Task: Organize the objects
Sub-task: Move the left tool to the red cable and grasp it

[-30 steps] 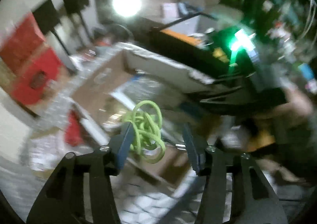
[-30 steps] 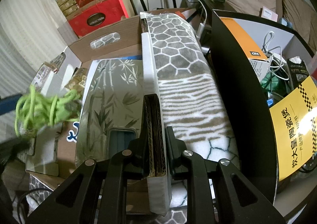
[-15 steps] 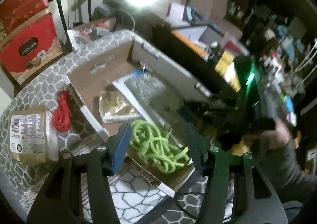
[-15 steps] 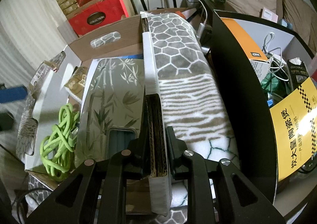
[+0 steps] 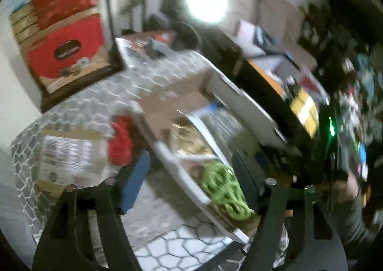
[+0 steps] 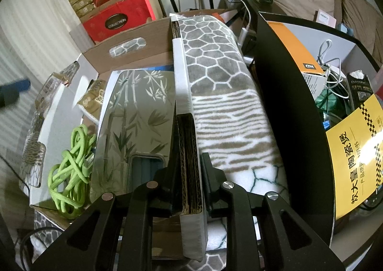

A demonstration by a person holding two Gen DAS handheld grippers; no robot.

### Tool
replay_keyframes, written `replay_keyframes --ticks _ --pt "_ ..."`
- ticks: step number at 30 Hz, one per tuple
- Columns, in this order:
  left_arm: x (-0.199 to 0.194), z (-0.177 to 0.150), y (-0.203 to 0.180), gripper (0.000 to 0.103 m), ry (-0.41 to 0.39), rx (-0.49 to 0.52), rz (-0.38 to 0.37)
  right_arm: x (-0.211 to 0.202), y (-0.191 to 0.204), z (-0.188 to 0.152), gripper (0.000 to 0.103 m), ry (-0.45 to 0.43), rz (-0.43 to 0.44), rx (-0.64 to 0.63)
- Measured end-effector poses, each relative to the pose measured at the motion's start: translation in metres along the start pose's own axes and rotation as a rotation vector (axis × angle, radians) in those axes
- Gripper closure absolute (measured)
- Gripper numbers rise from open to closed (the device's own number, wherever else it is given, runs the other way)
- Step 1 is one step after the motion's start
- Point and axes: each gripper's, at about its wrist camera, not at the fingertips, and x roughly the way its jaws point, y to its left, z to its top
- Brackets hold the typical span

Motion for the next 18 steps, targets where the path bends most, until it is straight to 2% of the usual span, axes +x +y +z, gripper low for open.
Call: replay_keyframes --ticks 4,8,12,18 --pt "0.000 0.016 0.044 0.030 -0.011 -0.109 0.023 0.000 0.000 0.001 0.084 0.000 0.000 0.001" --pt "0.020 0.024 0.064 0.031 0.019 -0.104 0.098 0.000 0.000 0.001 0.084 0.000 0.000 0.001" --pt "0.051 0.024 0.071 0.042 0.089 -0.054 0.159 0.000 0.000 0.001 0.084 0.001 0.000 0.000" --pt "0.079 0.012 0.069 0.061 0.154 -0.008 0.175 0.000 0.001 0.000 0.084 0.004 -0.001 0.000"
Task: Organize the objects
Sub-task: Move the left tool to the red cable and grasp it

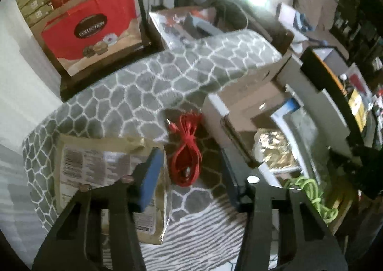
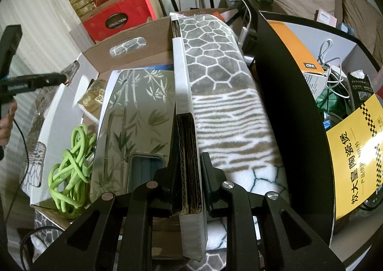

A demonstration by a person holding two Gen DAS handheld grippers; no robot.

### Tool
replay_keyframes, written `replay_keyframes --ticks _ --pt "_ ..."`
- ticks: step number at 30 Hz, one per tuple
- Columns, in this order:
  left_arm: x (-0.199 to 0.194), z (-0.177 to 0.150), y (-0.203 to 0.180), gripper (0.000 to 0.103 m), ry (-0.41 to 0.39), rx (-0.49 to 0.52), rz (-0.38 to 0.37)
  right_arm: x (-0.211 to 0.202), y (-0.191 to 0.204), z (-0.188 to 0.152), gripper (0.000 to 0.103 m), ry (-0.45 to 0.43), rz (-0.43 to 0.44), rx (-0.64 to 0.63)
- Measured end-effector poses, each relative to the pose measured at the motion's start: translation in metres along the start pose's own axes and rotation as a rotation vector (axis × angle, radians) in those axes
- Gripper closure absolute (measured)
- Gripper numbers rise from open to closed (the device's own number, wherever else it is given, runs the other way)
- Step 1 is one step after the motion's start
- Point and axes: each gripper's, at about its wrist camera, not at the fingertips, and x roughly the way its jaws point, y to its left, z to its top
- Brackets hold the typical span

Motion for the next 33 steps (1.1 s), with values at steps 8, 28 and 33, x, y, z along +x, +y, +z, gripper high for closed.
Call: replay_keyframes --ticks 8,28,33 --pt "0.008 -0.003 -0.008 0.066 -0.002 0.080 0.099 0.000 0.000 0.000 0.084 0.001 -0.001 -0.001" --pt "0.032 0.022 -0.016 0.059 0.006 0.229 0.138 0.000 0.000 0.000 0.084 0.002 0.001 0.003" --pt "0.042 0.024 -0.014 0.073 0.041 0.254 0.093 0.000 0.000 0.000 0.084 0.002 0.003 0.004"
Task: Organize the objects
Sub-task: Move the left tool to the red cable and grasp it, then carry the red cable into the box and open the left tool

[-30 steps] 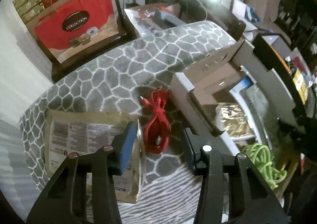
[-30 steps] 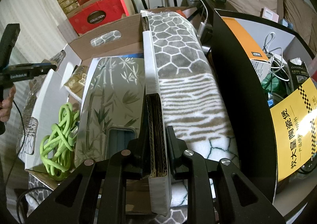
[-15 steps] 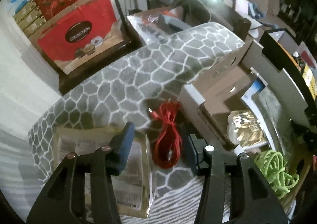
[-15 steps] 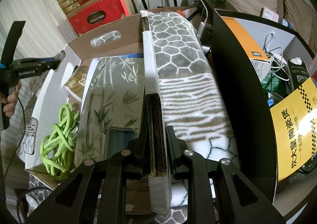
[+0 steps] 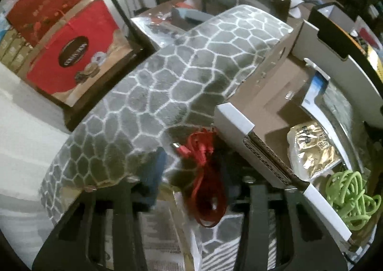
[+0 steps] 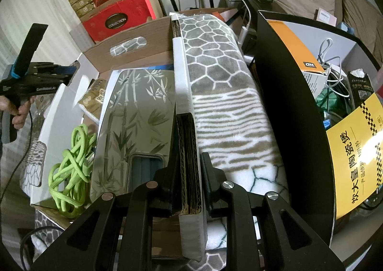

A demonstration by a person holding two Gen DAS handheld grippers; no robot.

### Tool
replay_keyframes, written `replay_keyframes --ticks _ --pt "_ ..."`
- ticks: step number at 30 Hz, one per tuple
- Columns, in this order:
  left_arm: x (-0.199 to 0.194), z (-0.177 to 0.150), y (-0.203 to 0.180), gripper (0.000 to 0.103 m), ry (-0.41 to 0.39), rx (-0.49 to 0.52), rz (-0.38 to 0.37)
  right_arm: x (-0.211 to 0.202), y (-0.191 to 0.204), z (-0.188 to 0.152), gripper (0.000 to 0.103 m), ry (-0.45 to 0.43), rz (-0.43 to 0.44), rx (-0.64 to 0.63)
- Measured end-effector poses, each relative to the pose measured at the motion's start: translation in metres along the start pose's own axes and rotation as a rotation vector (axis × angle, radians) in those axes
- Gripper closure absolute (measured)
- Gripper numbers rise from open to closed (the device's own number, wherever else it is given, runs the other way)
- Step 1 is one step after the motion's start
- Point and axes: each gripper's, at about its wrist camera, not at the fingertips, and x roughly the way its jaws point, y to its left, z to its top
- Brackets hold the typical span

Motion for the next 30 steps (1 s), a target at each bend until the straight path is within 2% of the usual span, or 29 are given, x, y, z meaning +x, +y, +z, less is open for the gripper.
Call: replay_keyframes --ticks 3,10,18,24,27,30 --pt "0.003 0.001 -0.004 0.083 0.006 0.005 -0.023 0.000 0.000 0.000 0.084 0.001 -0.001 -0.001" --pt "-0.005 -0.001 0.005 0.087 -0.023 -0.091 -0.057 0.000 0.000 0.000 0.084 0.001 -0.001 -0.001" --pt "-0.073 -0.010 0.021 0.089 -0.200 -0.246 -0.122 0.000 0.000 0.000 0.084 -0.001 0.000 0.002" --pt "-0.125 -0.009 -0.007 0.089 -0.296 -0.169 -0.181 0.000 0.000 0.000 0.084 -0.001 0.000 0.002" --pt "-0.141 -0.009 -0.035 0.089 -0.293 -0.081 -0.192 0.000 0.000 0.000 0.084 0.000 -0.001 0.001" --pt "-0.142 -0.007 -0.068 0.089 -0.248 0.013 -0.179 0.000 0.000 0.000 0.084 0.000 -0.001 0.002"
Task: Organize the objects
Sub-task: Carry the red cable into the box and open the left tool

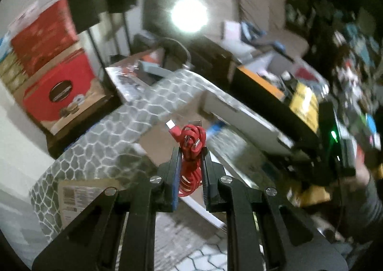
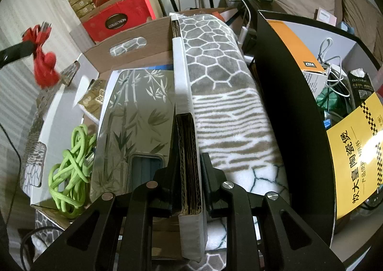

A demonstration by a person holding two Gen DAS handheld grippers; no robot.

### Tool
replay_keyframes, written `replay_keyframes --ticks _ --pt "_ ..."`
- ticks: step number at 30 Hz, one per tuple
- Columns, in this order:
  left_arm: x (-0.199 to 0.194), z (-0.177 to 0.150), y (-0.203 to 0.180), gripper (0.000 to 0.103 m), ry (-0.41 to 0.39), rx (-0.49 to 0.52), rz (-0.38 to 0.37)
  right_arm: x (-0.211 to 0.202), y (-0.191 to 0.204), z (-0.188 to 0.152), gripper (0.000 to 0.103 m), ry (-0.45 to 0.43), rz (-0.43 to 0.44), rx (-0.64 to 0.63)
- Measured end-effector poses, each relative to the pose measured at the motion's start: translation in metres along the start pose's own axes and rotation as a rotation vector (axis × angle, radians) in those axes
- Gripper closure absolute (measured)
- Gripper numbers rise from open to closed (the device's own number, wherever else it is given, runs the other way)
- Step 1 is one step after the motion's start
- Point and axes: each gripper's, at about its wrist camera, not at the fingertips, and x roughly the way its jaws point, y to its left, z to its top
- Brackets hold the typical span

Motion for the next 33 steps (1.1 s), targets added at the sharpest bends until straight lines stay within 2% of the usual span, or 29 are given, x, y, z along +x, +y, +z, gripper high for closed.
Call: replay_keyframes --ticks 5,8,12,14,16,18,20,24,26,27,33 --pt "0.018 -0.004 -0.036 0.089 0.068 0.099 0.001 0.000 0.000 0.000 0.084 -0.001 0.002 0.002" --pt "0.036 -0.015 -0.052 0.089 0.138 0.148 0.043 0.000 0.000 0.000 0.084 -0.001 0.001 0.001" --pt "0.066 -0.022 -0.055 0.092 0.228 0.169 0.073 0.000 -0.001 -0.001 0.084 -0.003 0.005 0.006" --pt "0.078 -0.022 -0.053 0.090 0.256 0.175 0.084 0.000 -0.002 0.000 0.084 -0.003 0.006 0.008" --pt "0.086 -0.021 -0.051 0.088 0.266 0.160 0.114 0.000 -0.002 -0.001 0.084 -0.003 0.006 0.007" --pt "0.089 -0.018 -0.045 0.082 0.250 0.124 0.087 -0.001 -0.002 -0.001 0.084 -0.003 0.007 0.007" --pt "0.089 -0.016 -0.043 0.081 0.240 0.096 0.060 -0.001 -0.002 -0.001 0.084 -0.004 0.008 0.007" --pt "0.094 -0.017 -0.041 0.072 0.240 0.077 0.069 -0.001 -0.002 -0.001 0.083 -0.004 0.007 0.008" --pt "0.093 -0.017 -0.041 0.076 0.238 0.070 0.060 -0.001 -0.002 -0.001 0.083 -0.004 0.008 0.009" --pt "0.092 -0.018 -0.042 0.087 0.239 0.080 0.044 -0.001 -0.002 -0.001 0.083 -0.004 0.009 0.010" --pt "0.081 -0.029 -0.058 0.090 0.265 0.206 0.077 -0.001 -0.003 0.000 0.083 -0.005 0.010 0.010"
